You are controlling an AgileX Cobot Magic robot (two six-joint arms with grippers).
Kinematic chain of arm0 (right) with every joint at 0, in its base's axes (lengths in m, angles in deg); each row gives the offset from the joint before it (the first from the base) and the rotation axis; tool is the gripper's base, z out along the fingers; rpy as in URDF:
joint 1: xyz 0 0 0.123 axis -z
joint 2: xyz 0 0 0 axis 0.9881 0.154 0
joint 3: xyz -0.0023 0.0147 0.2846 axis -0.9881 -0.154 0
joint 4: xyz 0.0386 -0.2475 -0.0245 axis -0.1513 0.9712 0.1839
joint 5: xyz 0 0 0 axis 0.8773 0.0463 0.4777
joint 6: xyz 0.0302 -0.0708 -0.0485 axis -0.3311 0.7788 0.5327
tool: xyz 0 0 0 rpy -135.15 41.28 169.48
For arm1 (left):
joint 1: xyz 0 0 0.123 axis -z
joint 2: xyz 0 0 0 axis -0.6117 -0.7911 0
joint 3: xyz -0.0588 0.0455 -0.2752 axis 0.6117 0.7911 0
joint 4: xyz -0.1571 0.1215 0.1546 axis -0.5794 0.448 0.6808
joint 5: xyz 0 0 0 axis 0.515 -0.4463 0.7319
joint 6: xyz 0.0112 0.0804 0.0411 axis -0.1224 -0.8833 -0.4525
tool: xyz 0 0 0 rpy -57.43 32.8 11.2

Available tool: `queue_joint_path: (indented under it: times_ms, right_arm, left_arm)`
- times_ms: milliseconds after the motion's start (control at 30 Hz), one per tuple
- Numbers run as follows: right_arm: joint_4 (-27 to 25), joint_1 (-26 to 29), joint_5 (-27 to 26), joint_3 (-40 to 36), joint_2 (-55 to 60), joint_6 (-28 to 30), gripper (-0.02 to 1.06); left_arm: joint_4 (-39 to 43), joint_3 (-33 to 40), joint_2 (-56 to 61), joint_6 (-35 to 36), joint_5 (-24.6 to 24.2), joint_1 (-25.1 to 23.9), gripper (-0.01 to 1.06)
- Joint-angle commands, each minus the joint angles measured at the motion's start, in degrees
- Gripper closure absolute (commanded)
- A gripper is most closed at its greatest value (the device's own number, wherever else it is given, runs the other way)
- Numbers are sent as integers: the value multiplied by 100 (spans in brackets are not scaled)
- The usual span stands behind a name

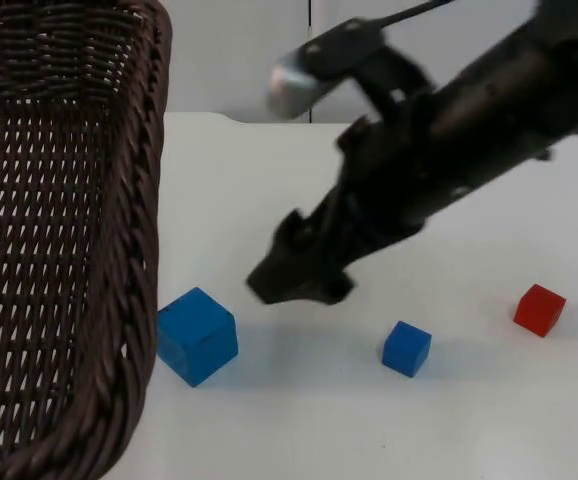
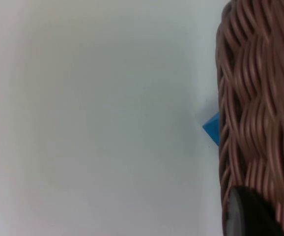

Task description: Pick up the basket with the left hand and place the largest block into the basket with the right hand.

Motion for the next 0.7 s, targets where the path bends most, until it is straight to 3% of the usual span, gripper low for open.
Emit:
queue_joint_path:
  times_ms: [0,667]
  right_arm:
    - [-11,-179,-252,307,386,65,0]
    - [-260,-896,-1851,560,1674,40,0]
  left_arm:
    - [-157,-8,51,21,68,-15,105]
    - [-157,-8,51,21,18,-15,105]
